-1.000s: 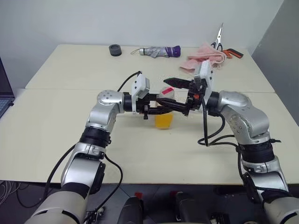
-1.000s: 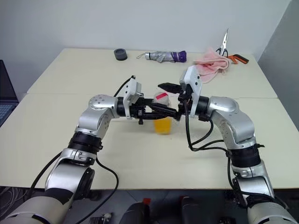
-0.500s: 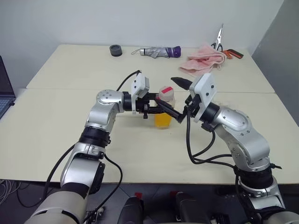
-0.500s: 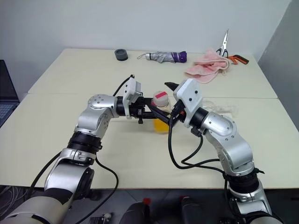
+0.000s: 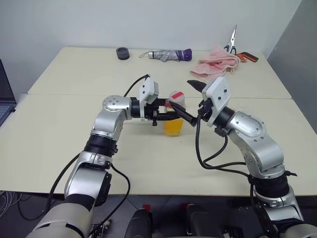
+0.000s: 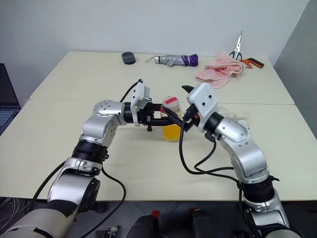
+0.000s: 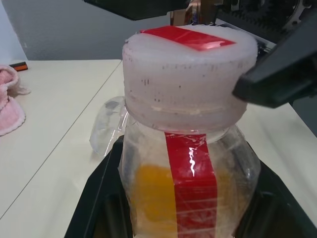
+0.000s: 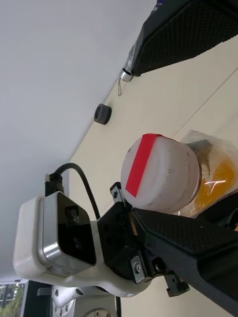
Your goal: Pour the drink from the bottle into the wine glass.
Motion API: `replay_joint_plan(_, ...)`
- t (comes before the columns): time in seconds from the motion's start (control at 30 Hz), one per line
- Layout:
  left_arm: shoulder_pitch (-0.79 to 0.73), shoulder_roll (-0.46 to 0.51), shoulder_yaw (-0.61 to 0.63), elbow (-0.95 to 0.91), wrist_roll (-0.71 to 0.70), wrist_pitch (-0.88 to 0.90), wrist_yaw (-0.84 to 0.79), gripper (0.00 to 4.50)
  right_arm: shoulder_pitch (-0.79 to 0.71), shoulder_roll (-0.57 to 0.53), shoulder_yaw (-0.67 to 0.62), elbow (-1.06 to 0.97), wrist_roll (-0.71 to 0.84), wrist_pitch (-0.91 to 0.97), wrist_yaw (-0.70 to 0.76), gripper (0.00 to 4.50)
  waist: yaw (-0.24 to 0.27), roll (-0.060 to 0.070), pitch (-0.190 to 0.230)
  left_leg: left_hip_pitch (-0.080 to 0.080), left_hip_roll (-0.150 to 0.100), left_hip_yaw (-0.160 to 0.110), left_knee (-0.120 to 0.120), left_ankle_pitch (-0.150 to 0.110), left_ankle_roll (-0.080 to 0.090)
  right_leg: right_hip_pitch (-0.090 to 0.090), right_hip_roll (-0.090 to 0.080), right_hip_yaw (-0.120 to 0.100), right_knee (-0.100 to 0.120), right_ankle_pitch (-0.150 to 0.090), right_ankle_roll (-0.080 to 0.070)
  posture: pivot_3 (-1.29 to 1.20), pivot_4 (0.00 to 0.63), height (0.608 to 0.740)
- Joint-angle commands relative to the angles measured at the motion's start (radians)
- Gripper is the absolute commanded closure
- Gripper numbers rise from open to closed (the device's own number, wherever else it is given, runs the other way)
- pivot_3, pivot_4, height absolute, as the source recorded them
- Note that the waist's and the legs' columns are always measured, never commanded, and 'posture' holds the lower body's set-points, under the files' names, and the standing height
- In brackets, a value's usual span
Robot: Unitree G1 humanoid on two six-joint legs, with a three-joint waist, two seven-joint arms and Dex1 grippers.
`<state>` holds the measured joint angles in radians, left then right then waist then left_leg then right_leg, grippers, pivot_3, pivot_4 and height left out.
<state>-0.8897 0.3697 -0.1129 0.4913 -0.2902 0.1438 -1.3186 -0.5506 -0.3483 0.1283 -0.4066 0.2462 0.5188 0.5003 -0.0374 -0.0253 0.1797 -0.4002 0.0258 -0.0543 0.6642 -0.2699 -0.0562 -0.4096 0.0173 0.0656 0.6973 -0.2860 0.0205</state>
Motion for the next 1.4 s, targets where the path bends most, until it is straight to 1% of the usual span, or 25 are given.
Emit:
replay_joint_plan(0.03,-0.017,0.006,0.023,-0.044,-0.018,-0.017,0.0,2.6,0.001,-0.015,-0.06,-0.037,0.018,0.009,-0.012,0.0,0.0,0.0,0.0,0.0,0.0,0.0,0.0,0.0,0.0,0.0,0.0,0.0,0.0,0.0,0.0,0.0,0.15,0.74)
replay_joint_plan(0.9,-0.021,0.012,0.025,-0.045,-0.03,-0.006,-0.006,2.61,0.019,-0.101,-0.123,0.004,0.009,0.025,-0.052,0.0,0.0,0.0,0.0,0.0,0.0,0.0,0.0,0.0,0.0,0.0,0.0,0.0,0.0,0.0,0.0,0.0,0.15,0.74)
replay_joint_plan(1.07,-0.019,0.015,0.024,-0.047,-0.03,-0.004,-0.009,2.61,0.044,-0.134,-0.138,-0.027,0.046,0.044,-0.028,0.0,0.0,0.0,0.0,0.0,0.0,0.0,0.0,0.0,0.0,0.0,0.0,0.0,0.0,0.0,0.0,0.0,0.15,0.74)
replay_joint_plan(1.2,-0.022,0.014,0.026,-0.042,-0.029,-0.007,-0.014,2.63,0.066,-0.161,-0.154,-0.092,0.122,0.088,0.03,0.0,0.005,0.0,0.0,0.0,-0.001,0.0,0.0,0.0,0.0,0.0,0.0,0.0,0.0,0.0,0.0,0.0,0.15,0.74)
replay_joint_plan(1.3,-0.025,0.012,0.025,-0.036,-0.027,-0.01,-0.016,2.63,0.06,-0.157,-0.149,-0.139,0.171,0.127,0.048,0.0,0.001,0.0,0.0,0.0,0.0,0.0,0.0,0.0,0.0,0.0,0.0,0.0,0.0,0.0,0.0,0.0,0.15,0.74)
replay_joint_plan(1.4,-0.031,0.009,0.025,-0.028,-0.025,-0.014,-0.019,2.63,0.038,-0.136,-0.109,-0.148,0.171,0.14,0.039,0.0,0.001,0.0,0.0,0.0,0.0,0.0,0.0,0.0,0.0,0.0,0.001,0.0,0.0,0.0,0.0,0.0,0.15,0.74)
